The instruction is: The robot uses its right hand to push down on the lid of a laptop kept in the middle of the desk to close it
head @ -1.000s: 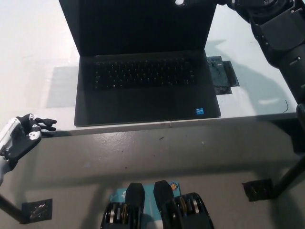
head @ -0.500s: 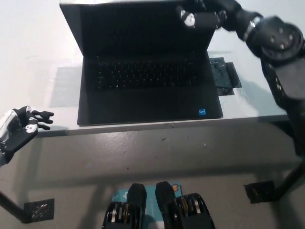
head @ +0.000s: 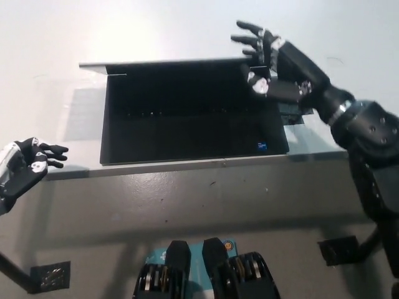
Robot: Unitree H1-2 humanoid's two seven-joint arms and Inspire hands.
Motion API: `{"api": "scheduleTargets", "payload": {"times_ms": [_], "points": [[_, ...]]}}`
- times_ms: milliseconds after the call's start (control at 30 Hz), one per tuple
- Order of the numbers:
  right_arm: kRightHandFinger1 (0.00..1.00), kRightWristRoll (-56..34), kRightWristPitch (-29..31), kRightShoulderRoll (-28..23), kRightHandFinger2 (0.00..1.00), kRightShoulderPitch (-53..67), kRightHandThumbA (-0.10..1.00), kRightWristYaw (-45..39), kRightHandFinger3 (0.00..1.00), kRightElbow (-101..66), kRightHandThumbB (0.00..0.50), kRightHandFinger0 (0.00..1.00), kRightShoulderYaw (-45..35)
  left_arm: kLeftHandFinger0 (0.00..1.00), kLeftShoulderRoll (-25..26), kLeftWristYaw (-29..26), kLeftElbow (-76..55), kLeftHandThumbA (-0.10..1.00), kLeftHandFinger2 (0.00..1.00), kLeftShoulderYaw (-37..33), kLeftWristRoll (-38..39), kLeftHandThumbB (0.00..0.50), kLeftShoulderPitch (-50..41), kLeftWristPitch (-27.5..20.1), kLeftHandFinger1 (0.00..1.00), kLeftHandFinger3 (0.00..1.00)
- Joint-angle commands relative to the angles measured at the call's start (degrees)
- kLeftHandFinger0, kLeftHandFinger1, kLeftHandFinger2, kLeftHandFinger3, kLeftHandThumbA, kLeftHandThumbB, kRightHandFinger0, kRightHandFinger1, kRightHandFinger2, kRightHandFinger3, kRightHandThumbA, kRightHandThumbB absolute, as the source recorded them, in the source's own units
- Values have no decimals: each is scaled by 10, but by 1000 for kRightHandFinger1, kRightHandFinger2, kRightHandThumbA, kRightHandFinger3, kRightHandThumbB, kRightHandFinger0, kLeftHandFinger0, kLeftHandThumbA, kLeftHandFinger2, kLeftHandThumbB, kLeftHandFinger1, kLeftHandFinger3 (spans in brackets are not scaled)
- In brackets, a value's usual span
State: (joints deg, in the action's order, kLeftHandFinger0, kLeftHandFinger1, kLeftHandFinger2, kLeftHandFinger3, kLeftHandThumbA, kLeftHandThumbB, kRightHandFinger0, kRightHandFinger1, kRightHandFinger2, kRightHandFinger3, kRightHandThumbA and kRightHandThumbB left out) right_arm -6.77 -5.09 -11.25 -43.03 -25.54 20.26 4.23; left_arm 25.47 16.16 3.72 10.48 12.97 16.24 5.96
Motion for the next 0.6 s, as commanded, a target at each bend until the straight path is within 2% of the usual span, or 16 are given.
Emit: {"api": "scheduleTargets", "payload": {"times_ms": [0, 100, 167, 200, 233, 400, 467, 567], "points": [[1000, -29, -100, 3, 908, 50, 269, 9, 1000, -10, 329, 1000, -16, 602, 29, 6, -10, -100, 579, 9, 0, 138, 27, -13, 582, 471], [1000, -58, -100, 13, 940, 76, 200, 0, 1000, -17, 292, 1000, -26, 608, 26, 2, -11, -100, 580, 12, 5, 145, 28, -4, 585, 462], [1000, -64, -94, 17, 951, 90, 200, -5, 1000, -20, 277, 1000, -28, 591, 26, 3, -10, -100, 574, 13, 8, 151, 29, 0, 575, 465], [1000, -64, -89, 17, 957, 95, 206, -9, 1000, -22, 277, 1000, -27, 591, 26, 6, -6, -100, 574, 13, 10, 152, 30, -2, 576, 466], [1000, -64, -103, 21, 975, 112, 221, -2, 1000, -40, 303, 1000, -26, 581, 26, 4, -9, -100, 572, 12, 6, 134, 29, -2, 571, 470], [1000, -59, -117, 29, 975, 143, 255, 6, 1000, -70, 307, 1000, -24, 579, 28, 4, -6, -100, 583, 9, 1, 127, 33, -8, 577, 477], [1000, -64, -105, 36, 997, 163, 257, 0, 1000, -65, 279, 1000, -23, 588, 25, 1, -8, -100, 577, 11, 5, 131, 33, 0, 576, 482], [1000, -72, -127, 45, 994, 179, 232, 6, 1000, -73, 275, 1000, -26, 574, 23, 4, -7, -100, 565, 14, 14, 134, 33, -1, 564, 474]]}}
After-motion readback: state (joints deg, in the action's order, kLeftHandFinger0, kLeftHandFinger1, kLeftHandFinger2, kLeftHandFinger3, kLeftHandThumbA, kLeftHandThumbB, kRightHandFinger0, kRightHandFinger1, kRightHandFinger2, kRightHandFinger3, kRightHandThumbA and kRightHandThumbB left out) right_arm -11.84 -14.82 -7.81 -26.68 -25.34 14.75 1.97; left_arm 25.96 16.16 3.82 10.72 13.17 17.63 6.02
